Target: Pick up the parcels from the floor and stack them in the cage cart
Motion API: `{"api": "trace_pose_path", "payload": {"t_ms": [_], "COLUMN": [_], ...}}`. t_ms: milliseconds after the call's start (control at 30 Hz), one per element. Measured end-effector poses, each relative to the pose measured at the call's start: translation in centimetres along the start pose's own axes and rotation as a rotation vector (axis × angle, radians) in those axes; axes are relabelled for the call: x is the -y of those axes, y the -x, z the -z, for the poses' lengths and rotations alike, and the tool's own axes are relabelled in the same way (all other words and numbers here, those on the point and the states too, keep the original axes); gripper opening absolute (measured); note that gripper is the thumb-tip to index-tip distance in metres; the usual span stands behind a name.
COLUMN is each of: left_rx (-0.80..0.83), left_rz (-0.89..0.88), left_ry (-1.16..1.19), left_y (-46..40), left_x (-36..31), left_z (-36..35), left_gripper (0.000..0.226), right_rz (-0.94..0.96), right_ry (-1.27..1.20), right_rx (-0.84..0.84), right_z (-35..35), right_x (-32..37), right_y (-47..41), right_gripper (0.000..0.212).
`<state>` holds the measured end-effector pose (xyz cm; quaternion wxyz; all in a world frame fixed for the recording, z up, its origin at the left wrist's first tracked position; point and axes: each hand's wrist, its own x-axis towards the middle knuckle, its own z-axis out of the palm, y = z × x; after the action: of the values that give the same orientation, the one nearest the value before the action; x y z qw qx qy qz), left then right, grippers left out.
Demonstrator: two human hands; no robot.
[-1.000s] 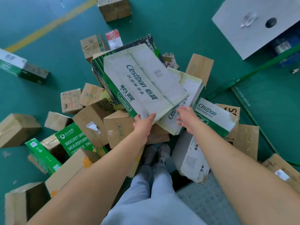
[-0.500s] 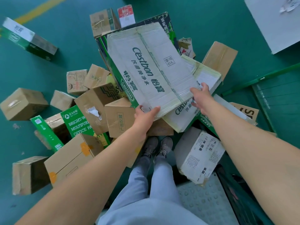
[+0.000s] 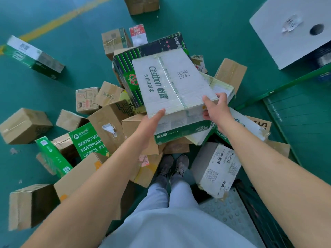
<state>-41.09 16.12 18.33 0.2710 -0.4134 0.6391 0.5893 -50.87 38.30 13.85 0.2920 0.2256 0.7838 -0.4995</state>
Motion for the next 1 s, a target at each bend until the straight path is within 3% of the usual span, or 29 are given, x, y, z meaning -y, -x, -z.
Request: {"api": "trace_pose_path", "payload": {"t_ms": [133,200,367,467,567,700,900,1000], "left_rx": [0.035,0.073,0.158,0.198,0.211,0.256,0.401,0.443], "left_rz": [0.002,-0.02,-0.095,-0.15,-0.187,-0.214,-0.265,-0.27], "left_ry": [-0.06,-0.096,-0.215,-0.293,-0.37,-0.538,-0.799,-0.897], "left_y": [1.8,2.7,5.6,7.8,9.1,11.4,15.7,17.9], "left_x": [-1.6,-2.4,-4.2,-5.1,-5.0,-3.9,-1.0,1.7], "left_z": [2.6,3.8,5.3,5.1,4.0,1.2,-5.0,-8.6], "left_gripper": [0.123,0.127,0.119,0.09,0.086,0.116,0.122,0.114], "right_rz": [0.04,0.064,0.046,0.013,-0.053,-0.193,-0.353,-0.401], "right_ry": [0.13,0.201,0.33,0.347,0.297,0.14,0.015,-0.027], "right_rx": [-0.063,-0.095,-0.201,-0.277,-0.357,-0.363,-0.445,-0.474], "right_z": [0.5,1.1,2.7,3.5,4.1,5.3,7.4,8.5], "right_x": [3.0,4.0,4.1,2.6,0.1,-4.7,-12.5,-17.7], "right_y": [4.7,7.5,13.7,17.0,20.2,24.6,31.2,35.3], "right_gripper": [0.078,0.079,0.067,0.062,0.072,0.108,0.087,0.093]}}
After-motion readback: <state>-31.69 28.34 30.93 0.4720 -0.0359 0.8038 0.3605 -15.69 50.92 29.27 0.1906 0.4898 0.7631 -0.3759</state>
